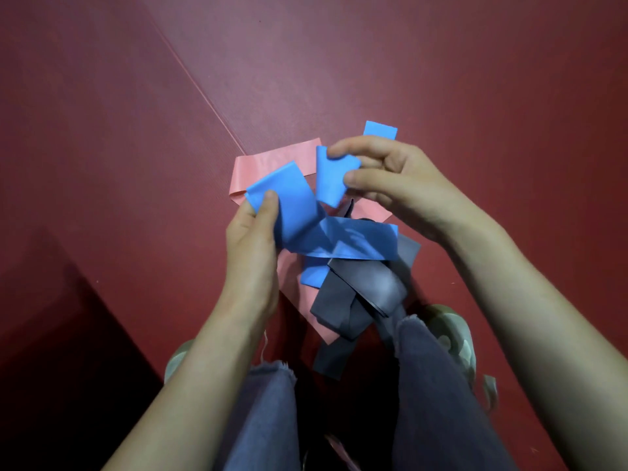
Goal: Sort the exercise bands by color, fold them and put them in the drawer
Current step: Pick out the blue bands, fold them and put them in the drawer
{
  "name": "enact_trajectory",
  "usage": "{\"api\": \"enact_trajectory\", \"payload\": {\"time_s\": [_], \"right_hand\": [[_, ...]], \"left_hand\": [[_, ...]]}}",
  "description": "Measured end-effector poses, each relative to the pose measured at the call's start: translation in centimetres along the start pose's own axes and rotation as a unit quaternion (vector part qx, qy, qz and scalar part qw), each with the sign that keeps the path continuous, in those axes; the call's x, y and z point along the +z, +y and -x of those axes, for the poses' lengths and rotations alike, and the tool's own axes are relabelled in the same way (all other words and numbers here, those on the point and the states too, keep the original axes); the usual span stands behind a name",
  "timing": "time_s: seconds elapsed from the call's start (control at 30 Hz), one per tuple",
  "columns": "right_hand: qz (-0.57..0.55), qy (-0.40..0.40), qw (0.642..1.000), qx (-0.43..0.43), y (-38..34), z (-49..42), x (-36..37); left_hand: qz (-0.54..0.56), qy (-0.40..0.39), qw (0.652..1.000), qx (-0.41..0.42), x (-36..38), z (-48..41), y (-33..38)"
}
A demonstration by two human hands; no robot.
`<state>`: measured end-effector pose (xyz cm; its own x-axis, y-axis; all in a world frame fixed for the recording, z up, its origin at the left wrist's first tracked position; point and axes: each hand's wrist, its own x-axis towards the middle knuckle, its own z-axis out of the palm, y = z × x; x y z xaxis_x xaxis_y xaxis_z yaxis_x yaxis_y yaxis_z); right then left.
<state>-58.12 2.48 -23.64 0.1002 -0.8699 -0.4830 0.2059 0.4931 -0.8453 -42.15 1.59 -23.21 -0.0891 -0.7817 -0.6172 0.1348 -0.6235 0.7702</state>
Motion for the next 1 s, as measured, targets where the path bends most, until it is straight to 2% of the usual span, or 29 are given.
{"api": "enact_trajectory", "payload": {"time_s": [0.07, 0.1, 0.17, 0.23, 0.3, 0.37, 0.47, 0.57, 0.63, 0.83, 1.0], "right_hand": [[0.015, -0.046, 0.999, 0.013, -0.2, 0.4, 0.1], [0.036, -0.041, 0.998, 0.011, -0.3, 0.6, 0.2], [0.121, 0.017, 0.992, -0.034, -0.4, 0.7, 0.4], [0.235, 0.086, 0.961, -0.121, -0.3, 0.6, 0.7], [0.303, 0.106, 0.927, -0.195, -0.1, 0.7, 0.9], [0.320, 0.103, 0.919, -0.205, -0.3, 0.8, 0.9], [0.284, 0.077, 0.944, -0.149, -1.1, 1.1, 1.3], [0.155, 0.040, 0.982, -0.099, -1.1, 1.1, 2.3], [0.087, 0.060, 0.992, -0.064, -0.4, 0.7, 3.4], [0.072, 0.192, 0.978, -0.030, 2.2, -0.3, 6.3], [0.065, 0.256, 0.962, -0.067, 2.8, -0.3, 7.6]], "left_hand": [[-0.013, 0.002, 1.000, 0.002, 0.0, 0.1, -0.2], [-0.017, 0.004, 1.000, 0.003, -0.1, 0.0, -0.2], [-0.031, 0.005, 0.999, 0.007, -0.4, -0.1, -0.4], [-0.040, 0.007, 0.999, 0.007, -0.6, -0.1, -0.5], [-0.034, 0.010, 0.999, 0.002, -0.6, 0.0, -0.6], [-0.024, 0.011, 1.000, 0.000, -0.4, 0.0, -0.5], [-0.006, 0.011, 1.000, -0.006, -0.2, 0.0, -0.5], [0.009, 0.009, 1.000, -0.012, 0.0, 0.0, -0.5], [0.014, -0.001, 1.000, -0.015, 0.2, 0.0, -0.4], [0.037, -0.019, 0.999, -0.020, 0.4, 0.2, -0.4], [0.030, -0.024, 0.999, -0.026, 0.2, 0.0, -0.7]]}}
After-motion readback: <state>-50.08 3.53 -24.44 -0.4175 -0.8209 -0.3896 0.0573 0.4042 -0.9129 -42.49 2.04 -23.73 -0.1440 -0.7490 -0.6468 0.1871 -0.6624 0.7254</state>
